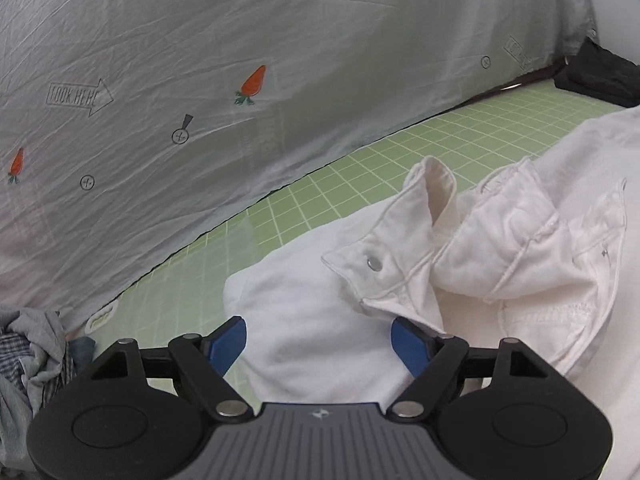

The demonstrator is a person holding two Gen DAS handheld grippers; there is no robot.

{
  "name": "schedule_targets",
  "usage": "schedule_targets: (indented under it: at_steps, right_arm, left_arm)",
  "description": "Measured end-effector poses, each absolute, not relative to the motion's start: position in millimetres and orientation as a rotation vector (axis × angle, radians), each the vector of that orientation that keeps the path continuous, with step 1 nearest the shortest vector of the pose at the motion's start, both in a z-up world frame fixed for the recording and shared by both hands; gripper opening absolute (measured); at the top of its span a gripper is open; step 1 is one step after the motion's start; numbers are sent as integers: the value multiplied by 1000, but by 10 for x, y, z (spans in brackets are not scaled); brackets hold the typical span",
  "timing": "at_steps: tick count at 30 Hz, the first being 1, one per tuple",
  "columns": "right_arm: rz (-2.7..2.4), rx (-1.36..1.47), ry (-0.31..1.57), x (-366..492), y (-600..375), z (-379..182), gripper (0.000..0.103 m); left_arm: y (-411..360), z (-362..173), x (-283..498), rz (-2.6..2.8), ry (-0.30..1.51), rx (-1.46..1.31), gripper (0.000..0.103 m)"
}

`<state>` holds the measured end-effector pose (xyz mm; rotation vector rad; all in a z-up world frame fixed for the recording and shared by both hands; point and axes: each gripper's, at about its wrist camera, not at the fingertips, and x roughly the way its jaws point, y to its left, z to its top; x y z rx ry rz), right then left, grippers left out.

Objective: Fold clothes

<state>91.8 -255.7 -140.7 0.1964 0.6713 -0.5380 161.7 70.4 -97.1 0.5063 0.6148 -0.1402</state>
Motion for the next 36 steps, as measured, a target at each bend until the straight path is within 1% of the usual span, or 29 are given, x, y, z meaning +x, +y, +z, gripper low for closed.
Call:
schedule_targets:
  at_steps: [3,7,12,14,18,20,25,29,33,36]
  right_arm:
    - [-538,197,671,919,-2554,-1406,103]
    - [-539,197,671,919,-2551,-1406,103]
    - [-539,197,671,921,-2547,-1408,103]
    - [-540,197,671,922,-2547,-1408,103]
    - [-540,198,670,921,-2546,-1412,103]
    - [-541,199,670,924,-2543,-1415,103]
    - [-539,200,669,921,-2550,-1418,103]
    - [-531,204,668,915,-2559,-1421,103]
    - [-468,203,709,905,-2642,-1383,103]
    - [-493,254,688,793,-2781,-1334,103]
  left_arm:
    - [638,-952,1541,-188,595,539,79]
    - [580,-899,1532,-283,606,503,81]
    - [384,-1001,1604,-379,638,479,81]
    - [341,-1071,1646,-405,675,438,81]
    - [410,-1204,1768,-400,798,262,81]
    - [481,-1220,1813,-387,841,193,85]
    - [523,-1274,1869,-356,900,155,97]
    - [543,-1301,1862,-336,913,146,99]
    - [559,-1295,1858,-315,924,135,101]
    - [564,-1297,1864,-299,932,126,102]
